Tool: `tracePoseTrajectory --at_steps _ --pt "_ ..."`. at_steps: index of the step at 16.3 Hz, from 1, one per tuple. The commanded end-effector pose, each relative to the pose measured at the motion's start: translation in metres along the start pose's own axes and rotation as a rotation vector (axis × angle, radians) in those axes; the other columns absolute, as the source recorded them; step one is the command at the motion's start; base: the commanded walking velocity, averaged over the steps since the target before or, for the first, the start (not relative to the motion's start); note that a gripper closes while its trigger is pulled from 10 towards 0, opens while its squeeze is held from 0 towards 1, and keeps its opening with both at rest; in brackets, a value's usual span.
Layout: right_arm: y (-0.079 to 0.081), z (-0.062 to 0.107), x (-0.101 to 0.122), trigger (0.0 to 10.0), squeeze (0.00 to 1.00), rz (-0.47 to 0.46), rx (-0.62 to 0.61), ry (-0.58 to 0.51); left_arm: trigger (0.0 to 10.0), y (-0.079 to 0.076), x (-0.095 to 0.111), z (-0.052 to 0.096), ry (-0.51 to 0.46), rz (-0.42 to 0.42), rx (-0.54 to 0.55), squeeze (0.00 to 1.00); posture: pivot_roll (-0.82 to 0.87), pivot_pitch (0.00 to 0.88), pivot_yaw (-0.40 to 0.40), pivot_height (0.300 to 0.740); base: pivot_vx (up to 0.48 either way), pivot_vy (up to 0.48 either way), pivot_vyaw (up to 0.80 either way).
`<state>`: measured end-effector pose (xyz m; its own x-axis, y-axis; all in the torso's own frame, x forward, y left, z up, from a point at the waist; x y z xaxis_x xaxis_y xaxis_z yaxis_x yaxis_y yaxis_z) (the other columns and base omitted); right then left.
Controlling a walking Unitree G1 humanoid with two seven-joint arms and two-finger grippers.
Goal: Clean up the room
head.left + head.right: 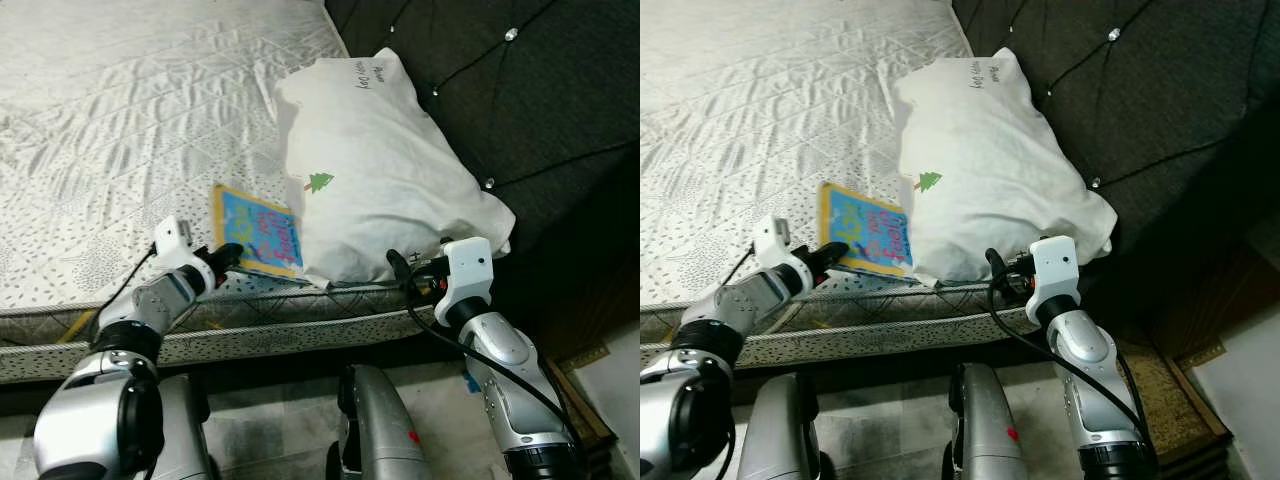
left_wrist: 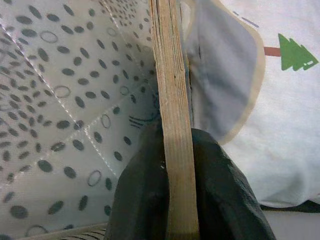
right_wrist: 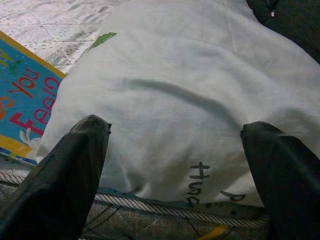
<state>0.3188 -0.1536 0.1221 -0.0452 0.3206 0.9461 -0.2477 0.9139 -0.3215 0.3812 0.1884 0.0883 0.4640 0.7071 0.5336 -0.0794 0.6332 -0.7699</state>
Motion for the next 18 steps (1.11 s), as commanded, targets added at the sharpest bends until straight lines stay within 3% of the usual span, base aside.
tracePoseTrajectory --at_steps 1,6,9,11,15,18 --pt "-0.004 0.002 0.003 10.0 0.0 0.013 -0.01 -0.01 10.0 0.015 0.014 0.006 -0.063 -0.075 0.109 1.0 -0.13 0.116 -0.146 0.532 0.0 0.0 0.0" --pt "-0.003 0.001 0.003 10.0 0.0 0.018 -0.008 -0.012 10.0 0.03 0.046 0.019 -0.22 -0.166 0.256 1.0 -0.12 0.115 -0.146 0.532 0.0 0.0 0.0" --pt "-0.003 0.001 0.003 10.0 0.0 0.02 -0.009 -0.013 10.0 0.032 0.057 0.024 -0.249 -0.214 0.277 1.0 -0.13 0.113 -0.143 0.532 0.0 0.0 0.0" --pt "-0.002 0.001 0.003 10.0 0.0 0.02 -0.009 -0.013 10.0 0.035 0.058 0.025 -0.24 -0.222 0.286 1.0 -0.13 0.111 -0.142 0.532 0.0 0.0 0.0" --pt "0.001 0.0 0.003 10.0 0.0 0.023 0.002 -0.018 10.0 0.045 0.035 0.023 -0.109 -0.326 0.303 1.0 -0.12 0.107 -0.145 0.532 0.0 0.0 0.0" --pt "0.0 -0.002 0.003 10.0 0.0 0.022 0.002 -0.019 10.0 0.047 0.035 0.024 -0.147 -0.328 0.313 1.0 -0.11 0.104 -0.142 0.532 0.0 0.0 0.0"
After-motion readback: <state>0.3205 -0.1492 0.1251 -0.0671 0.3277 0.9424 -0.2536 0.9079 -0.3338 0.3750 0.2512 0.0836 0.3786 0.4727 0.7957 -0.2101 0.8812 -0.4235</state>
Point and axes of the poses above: a point about 5 cm out from each wrist's last joint towards the gripper, its own z axis pointing back from the gripper into the wrist, its own x axis along the axis of the wrist's last joint, y = z × x, the point moved 2 cm from there along -z, pointing out of the wrist towards the gripper, and after that the axes turned 13 degrees about z, right-handed, at the moved point
